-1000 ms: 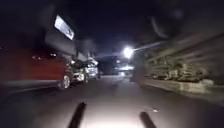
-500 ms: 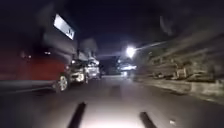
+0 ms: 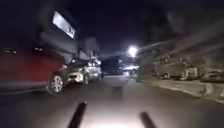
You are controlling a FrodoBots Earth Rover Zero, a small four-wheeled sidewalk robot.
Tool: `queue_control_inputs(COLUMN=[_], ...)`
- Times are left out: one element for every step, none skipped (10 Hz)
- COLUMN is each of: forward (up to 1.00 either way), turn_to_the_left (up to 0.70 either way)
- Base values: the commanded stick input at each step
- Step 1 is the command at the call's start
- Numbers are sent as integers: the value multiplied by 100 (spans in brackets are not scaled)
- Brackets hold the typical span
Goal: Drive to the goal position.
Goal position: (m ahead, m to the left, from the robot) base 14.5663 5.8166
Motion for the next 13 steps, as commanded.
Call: queue_control_inputs(forward=[100,100,100,100,100,100,100,100,100,100,100,100,100], turn_to_the_left=[3,3,3,3,3,3,3,3,3,3,-37,-37,-37])
